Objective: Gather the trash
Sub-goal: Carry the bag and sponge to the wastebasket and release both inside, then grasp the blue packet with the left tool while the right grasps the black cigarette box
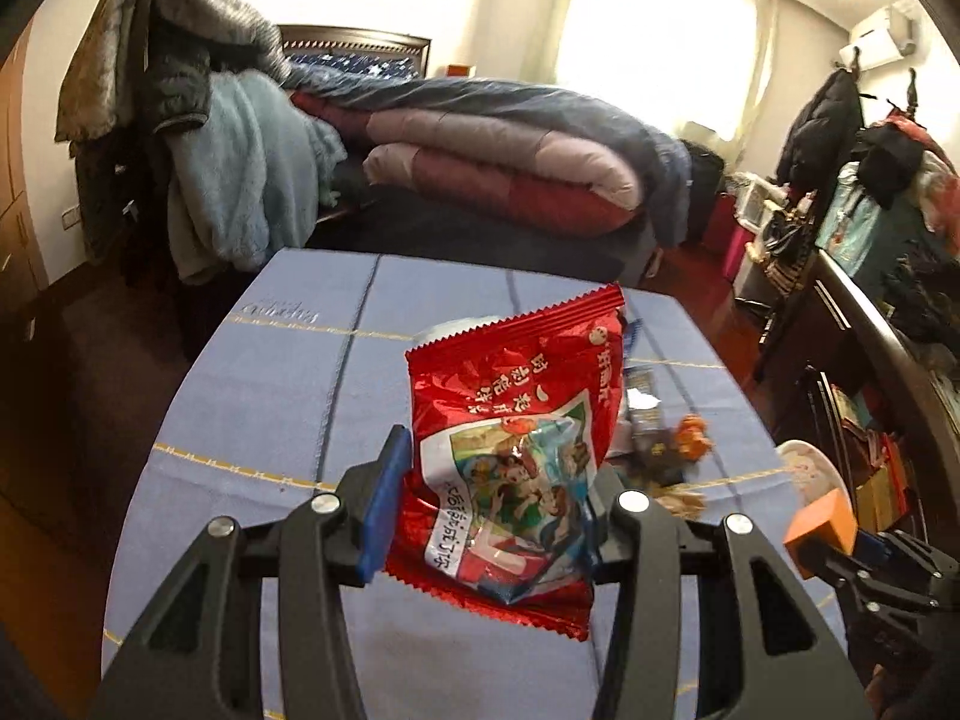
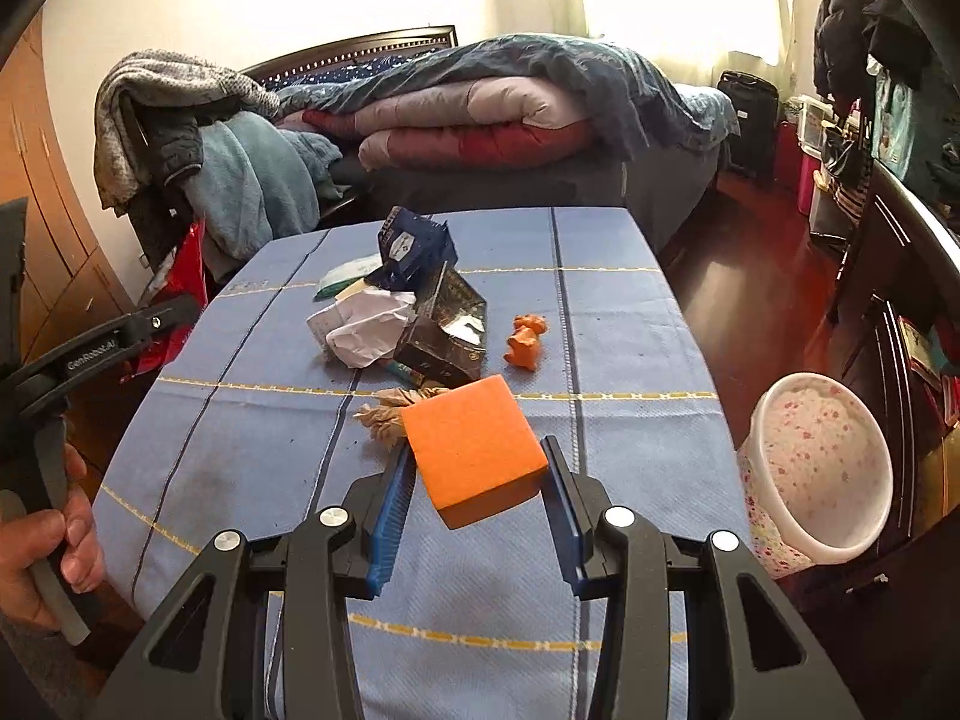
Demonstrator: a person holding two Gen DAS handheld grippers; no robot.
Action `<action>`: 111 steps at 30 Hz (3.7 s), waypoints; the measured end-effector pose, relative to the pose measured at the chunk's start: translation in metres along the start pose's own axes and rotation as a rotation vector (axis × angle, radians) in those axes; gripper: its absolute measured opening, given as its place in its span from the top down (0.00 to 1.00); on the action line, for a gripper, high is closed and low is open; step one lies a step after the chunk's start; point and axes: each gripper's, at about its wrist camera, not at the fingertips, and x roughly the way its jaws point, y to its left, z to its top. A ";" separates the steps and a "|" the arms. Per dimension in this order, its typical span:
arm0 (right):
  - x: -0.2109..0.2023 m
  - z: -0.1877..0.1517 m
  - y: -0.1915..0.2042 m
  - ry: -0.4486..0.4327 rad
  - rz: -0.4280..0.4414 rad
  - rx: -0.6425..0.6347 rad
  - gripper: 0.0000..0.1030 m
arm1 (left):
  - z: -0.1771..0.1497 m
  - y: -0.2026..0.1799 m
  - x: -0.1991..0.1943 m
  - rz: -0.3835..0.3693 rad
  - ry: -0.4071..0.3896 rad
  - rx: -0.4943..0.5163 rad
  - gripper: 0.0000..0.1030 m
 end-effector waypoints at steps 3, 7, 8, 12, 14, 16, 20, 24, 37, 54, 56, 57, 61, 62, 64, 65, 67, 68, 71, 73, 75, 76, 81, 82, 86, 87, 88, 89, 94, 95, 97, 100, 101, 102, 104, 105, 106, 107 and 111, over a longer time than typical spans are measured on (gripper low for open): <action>-0.009 -0.004 -0.008 -0.008 -0.004 0.014 0.59 | 0.000 -0.014 -0.008 -0.021 -0.015 0.019 0.54; -0.019 -0.007 -0.022 -0.019 -0.015 0.036 0.59 | 0.003 -0.038 -0.017 -0.056 -0.035 0.054 0.54; -0.022 -0.008 -0.027 -0.023 -0.020 0.043 0.59 | 0.003 -0.046 -0.019 -0.068 -0.038 0.066 0.54; -0.031 -0.013 -0.046 -0.035 -0.041 0.075 0.59 | 0.004 -0.073 -0.021 -0.108 -0.046 0.104 0.54; -0.034 -0.015 -0.056 -0.039 -0.053 0.091 0.59 | 0.005 -0.091 -0.022 -0.133 -0.050 0.132 0.54; -0.038 -0.018 -0.068 -0.044 -0.067 0.115 0.59 | 0.005 -0.110 -0.021 -0.156 -0.051 0.159 0.54; -0.045 -0.024 -0.092 -0.051 -0.096 0.155 0.59 | 0.005 -0.148 -0.016 -0.214 -0.047 0.210 0.54; -0.051 -0.028 -0.117 -0.059 -0.131 0.197 0.59 | -0.001 -0.190 -0.008 -0.277 -0.037 0.269 0.54; -0.061 -0.043 -0.211 -0.071 -0.263 0.367 0.59 | -0.016 -0.297 0.036 -0.434 0.032 0.404 0.54; -0.015 -0.041 -0.286 -0.050 -0.363 0.463 0.59 | -0.041 -0.396 0.128 -0.574 0.220 0.473 0.54; -0.005 -0.039 -0.295 -0.049 -0.373 0.472 0.59 | -0.042 -0.410 0.145 -0.594 0.249 0.474 0.50; -0.001 -0.038 -0.298 -0.051 -0.378 0.473 0.59 | -0.043 -0.415 0.151 -0.595 0.254 0.474 0.50; 0.022 -0.040 -0.315 -0.042 -0.404 0.472 0.57 | -0.046 -0.434 0.184 -0.595 0.302 0.475 0.27; 0.029 -0.043 -0.319 -0.032 -0.401 0.477 0.57 | -0.047 -0.435 0.190 -0.596 0.315 0.471 0.24; 0.038 -0.046 -0.324 -0.025 -0.398 0.483 0.57 | -0.047 -0.436 0.199 -0.603 0.333 0.457 0.23; 0.042 -0.047 -0.326 -0.017 -0.406 0.478 0.57 | -0.046 -0.436 0.202 -0.606 0.337 0.454 0.22; 0.047 -0.049 -0.326 -0.003 -0.413 0.474 0.57 | -0.044 -0.435 0.203 -0.607 0.333 0.448 0.21; 0.047 -0.049 -0.324 0.003 -0.418 0.473 0.57 | -0.043 -0.433 0.202 -0.609 0.329 0.447 0.19; 0.044 -0.050 -0.314 0.007 -0.432 0.459 0.51 | -0.038 -0.423 0.194 -0.601 0.303 0.437 0.16; 0.039 -0.050 -0.305 0.016 -0.456 0.445 0.45 | -0.035 -0.415 0.187 -0.589 0.291 0.431 0.15; 0.033 -0.050 -0.295 0.027 -0.470 0.436 0.44 | -0.031 -0.405 0.178 -0.562 0.278 0.433 0.13; 0.030 -0.049 -0.290 0.029 -0.468 0.438 0.40 | -0.030 -0.398 0.172 -0.544 0.265 0.433 0.12; 0.012 -0.043 -0.260 0.031 -0.415 0.456 0.29 | -0.021 -0.356 0.145 -0.456 0.196 0.417 0.06; 0.010 -0.042 -0.254 0.029 -0.405 0.454 0.26 | -0.019 -0.346 0.140 -0.428 0.184 0.410 0.05; 0.003 -0.034 -0.222 0.024 -0.327 0.434 0.21 | -0.009 -0.303 0.125 -0.348 0.166 0.363 0.04; 0.001 -0.032 -0.215 0.020 -0.306 0.428 0.20 | -0.007 -0.294 0.123 -0.334 0.165 0.353 0.04; 0.000 -0.030 -0.207 0.017 -0.284 0.420 0.18 | -0.005 -0.281 0.119 -0.309 0.162 0.340 0.04; 0.000 -0.027 -0.196 0.016 -0.261 0.402 0.18 | -0.002 -0.266 0.117 -0.278 0.155 0.326 0.04; 0.003 -0.017 -0.154 0.018 -0.198 0.315 0.15 | 0.009 -0.209 0.112 -0.160 0.145 0.258 0.04; 0.006 -0.014 -0.145 0.021 -0.184 0.299 0.15 | 0.013 -0.196 0.114 -0.136 0.139 0.244 0.04; 0.009 -0.010 -0.133 0.021 -0.159 0.277 0.15 | 0.023 -0.173 0.117 -0.079 0.125 0.216 0.04; 0.015 -0.002 -0.114 0.023 -0.132 0.241 0.15 | 0.039 -0.147 0.129 -0.039 0.125 0.197 0.04; 0.018 0.000 -0.107 0.025 -0.123 0.226 0.15 | 0.045 -0.140 0.138 -0.020 0.137 0.200 0.04; 0.021 0.003 -0.101 0.026 -0.117 0.210 0.15 | 0.049 -0.135 0.144 -0.008 0.148 0.202 0.04; 0.025 0.008 -0.091 0.025 -0.108 0.187 0.15 | 0.059 -0.121 0.165 0.011 0.180 0.192 0.04; 0.028 0.010 -0.087 0.025 -0.105 0.178 0.15 | 0.064 -0.114 0.175 0.013 0.190 0.178 0.04; 0.030 0.012 -0.083 0.025 -0.101 0.170 0.15 | 0.066 -0.112 0.183 0.012 0.202 0.170 0.04; 0.032 0.015 -0.079 0.026 -0.096 0.162 0.15 | 0.068 -0.106 0.192 0.012 0.222 0.158 0.04; 0.043 0.022 -0.067 0.031 -0.091 0.135 0.15 | 0.066 -0.096 0.222 0.011 0.304 0.128 0.09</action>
